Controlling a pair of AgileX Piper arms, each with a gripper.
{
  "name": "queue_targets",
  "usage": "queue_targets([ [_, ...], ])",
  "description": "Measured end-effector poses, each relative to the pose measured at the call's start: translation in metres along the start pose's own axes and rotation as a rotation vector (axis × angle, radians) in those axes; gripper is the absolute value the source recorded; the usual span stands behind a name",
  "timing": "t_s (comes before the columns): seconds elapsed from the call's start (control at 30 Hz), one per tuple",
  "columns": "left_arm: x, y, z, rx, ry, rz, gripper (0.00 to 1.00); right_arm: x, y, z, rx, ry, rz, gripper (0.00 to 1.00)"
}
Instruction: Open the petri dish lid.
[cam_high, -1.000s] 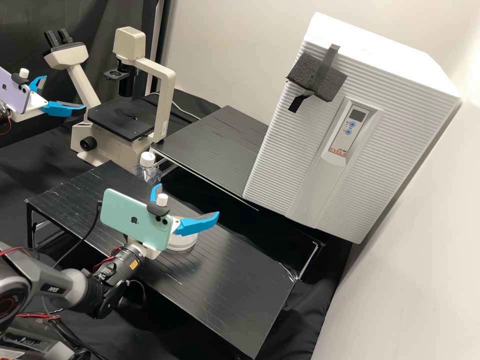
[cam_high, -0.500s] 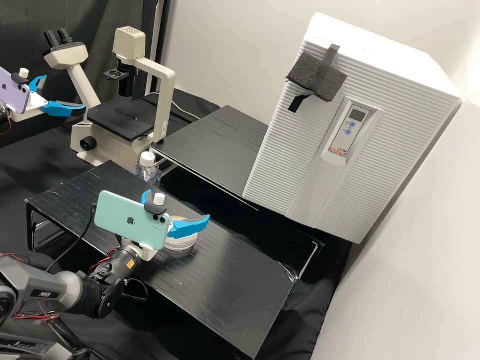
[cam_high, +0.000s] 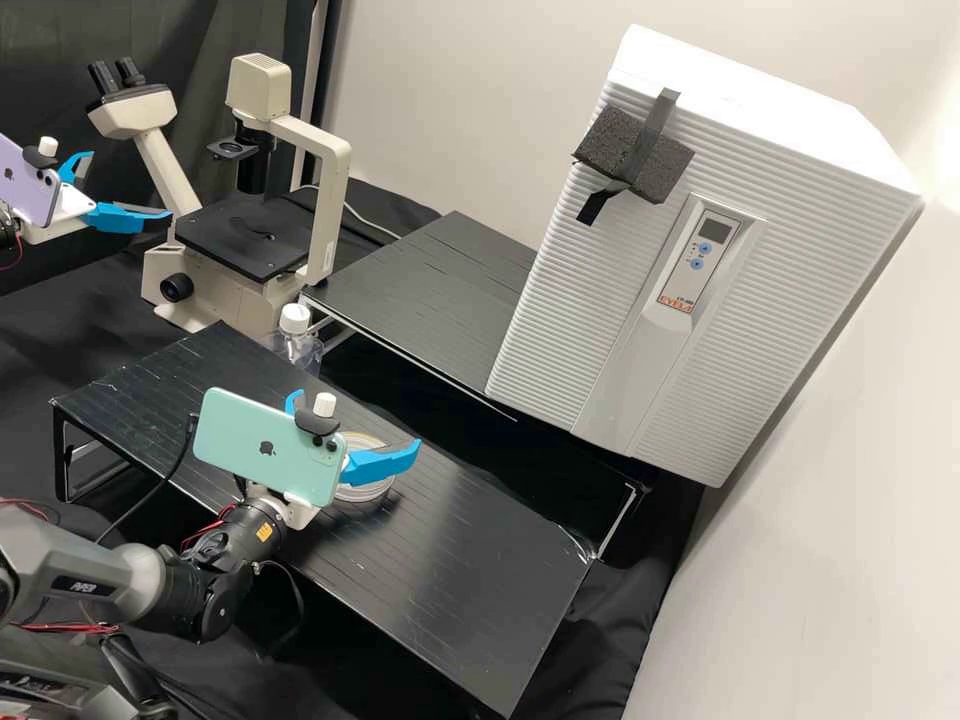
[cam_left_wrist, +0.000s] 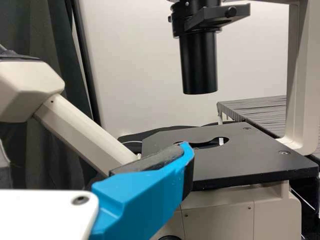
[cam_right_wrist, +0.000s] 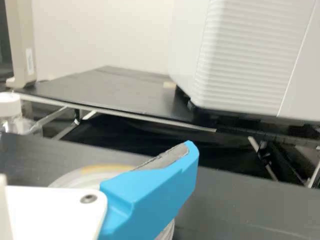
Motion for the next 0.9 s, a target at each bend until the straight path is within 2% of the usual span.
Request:
queue_targets([
  [0.37,0.0000,0.0000,0.0000,0.000,0.000,0.000,1.00,-0.0028,0.0005,0.0029,-0.008,-0.028,-0.017,1.00],
  [0.4,0.0000,0.0000,0.0000,0.000,0.000,0.000,1.00,-0.0030,0.0007,0.0033,-0.010,-0.030,-0.017,0.00],
  [0.57,0.0000,0.0000,0.0000,0.000,0.000,0.000,1.00,-0.0031,0.0008,0.0046,-0.021,-0.032,-0.022,0.00],
  [0.9,0.0000,0.0000,0.0000,0.000,0.000,0.000,1.00,-0.0009,0.0005,0.0069,-0.004,-0.024,-0.020,0.00],
])
